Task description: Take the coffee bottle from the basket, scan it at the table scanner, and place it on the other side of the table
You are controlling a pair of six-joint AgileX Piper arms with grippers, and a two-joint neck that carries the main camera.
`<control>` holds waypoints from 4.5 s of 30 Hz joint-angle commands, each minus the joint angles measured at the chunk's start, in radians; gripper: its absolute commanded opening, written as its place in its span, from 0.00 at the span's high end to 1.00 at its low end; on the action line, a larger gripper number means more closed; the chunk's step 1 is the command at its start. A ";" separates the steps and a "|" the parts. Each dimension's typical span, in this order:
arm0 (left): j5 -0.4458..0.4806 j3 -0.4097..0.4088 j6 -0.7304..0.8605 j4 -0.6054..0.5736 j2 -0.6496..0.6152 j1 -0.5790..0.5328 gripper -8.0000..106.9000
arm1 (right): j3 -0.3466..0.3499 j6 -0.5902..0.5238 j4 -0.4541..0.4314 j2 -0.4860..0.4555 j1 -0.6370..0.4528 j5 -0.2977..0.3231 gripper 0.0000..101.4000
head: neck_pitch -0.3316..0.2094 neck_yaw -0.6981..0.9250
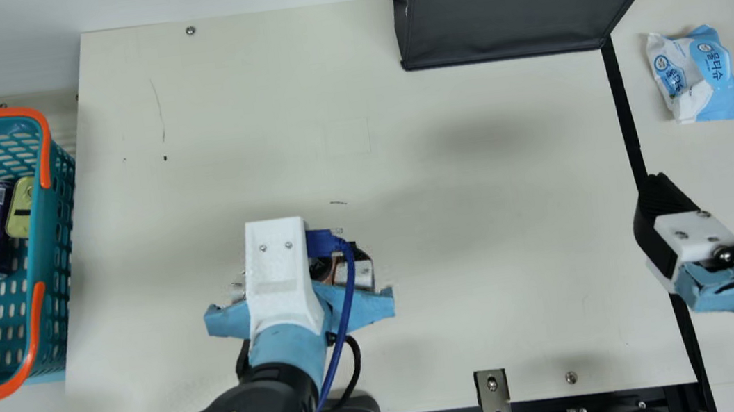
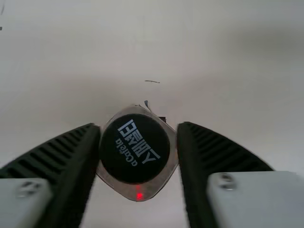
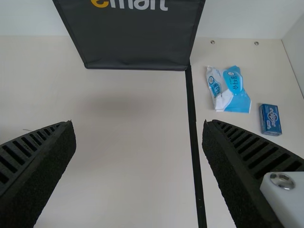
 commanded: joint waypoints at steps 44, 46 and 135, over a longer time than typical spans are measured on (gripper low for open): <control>-0.209 0.078 0.677 -0.305 -0.332 0.204 1.00 | 0.000 0.000 0.000 0.000 0.000 0.000 0.06 | -0.026 0.002; -0.222 0.086 0.731 -0.337 -0.346 0.220 1.00 | 0.000 0.000 0.000 0.000 0.000 0.000 0.06 | -0.026 0.002; -0.533 -0.183 1.246 -0.595 0.155 0.355 1.00 | 0.000 0.000 0.000 0.000 0.000 0.000 0.06 | -0.026 0.002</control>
